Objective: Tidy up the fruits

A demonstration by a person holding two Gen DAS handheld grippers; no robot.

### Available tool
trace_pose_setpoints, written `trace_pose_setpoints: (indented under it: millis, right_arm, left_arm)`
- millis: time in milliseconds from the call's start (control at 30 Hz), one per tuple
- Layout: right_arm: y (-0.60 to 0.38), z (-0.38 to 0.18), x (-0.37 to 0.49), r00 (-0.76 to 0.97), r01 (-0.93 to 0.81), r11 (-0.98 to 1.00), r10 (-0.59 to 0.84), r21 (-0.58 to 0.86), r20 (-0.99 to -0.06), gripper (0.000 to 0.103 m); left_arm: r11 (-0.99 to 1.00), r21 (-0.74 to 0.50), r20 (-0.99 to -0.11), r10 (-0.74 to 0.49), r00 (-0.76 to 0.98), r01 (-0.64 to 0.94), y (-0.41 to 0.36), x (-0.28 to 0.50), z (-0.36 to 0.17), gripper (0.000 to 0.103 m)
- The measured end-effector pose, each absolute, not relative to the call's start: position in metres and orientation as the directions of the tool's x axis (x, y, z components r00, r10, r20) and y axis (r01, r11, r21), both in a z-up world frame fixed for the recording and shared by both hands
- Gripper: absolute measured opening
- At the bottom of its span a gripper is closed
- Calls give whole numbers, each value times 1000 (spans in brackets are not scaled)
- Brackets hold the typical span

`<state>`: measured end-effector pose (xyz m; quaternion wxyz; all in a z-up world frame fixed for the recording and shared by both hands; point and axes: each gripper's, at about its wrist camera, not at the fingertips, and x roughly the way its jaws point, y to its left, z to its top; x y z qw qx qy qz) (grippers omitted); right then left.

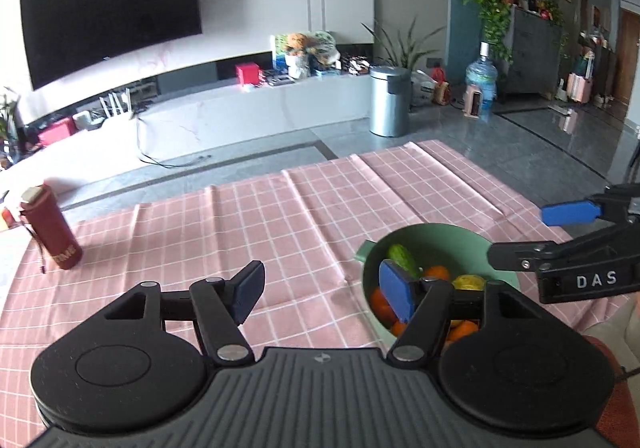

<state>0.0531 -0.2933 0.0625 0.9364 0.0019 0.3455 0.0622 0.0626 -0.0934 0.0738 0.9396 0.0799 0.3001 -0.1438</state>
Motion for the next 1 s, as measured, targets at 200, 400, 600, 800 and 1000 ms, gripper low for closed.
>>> trace_pose_setpoints:
  millis: [200, 400, 600, 800, 1000]
  right_arm:
    - [-277, 53, 6, 814, -6, 995, 63, 100, -578, 84]
    - [-256, 35, -24, 835, 39, 993, 27, 108, -550, 89]
    - [-244, 10, -27, 831, 57, 997, -19, 52, -555, 89]
    - [-246, -13, -19, 813, 72, 995, -16, 73, -582, 89]
    - [-251, -22, -9, 806, 88, 991, -13, 97, -592, 89]
  left_arm:
    - [965, 123, -534, -133, 835, 233, -85, 41, 68, 84]
    - [972, 93, -561, -130, 818, 218, -81, 35, 46, 86]
    - [972, 104, -627, -100, 773, 210, -85, 40, 13, 86]
    - [973, 106, -682, -78, 727, 204, -87, 46, -12, 86]
    - [971, 117, -710, -63, 701, 206, -88, 53, -23, 86]
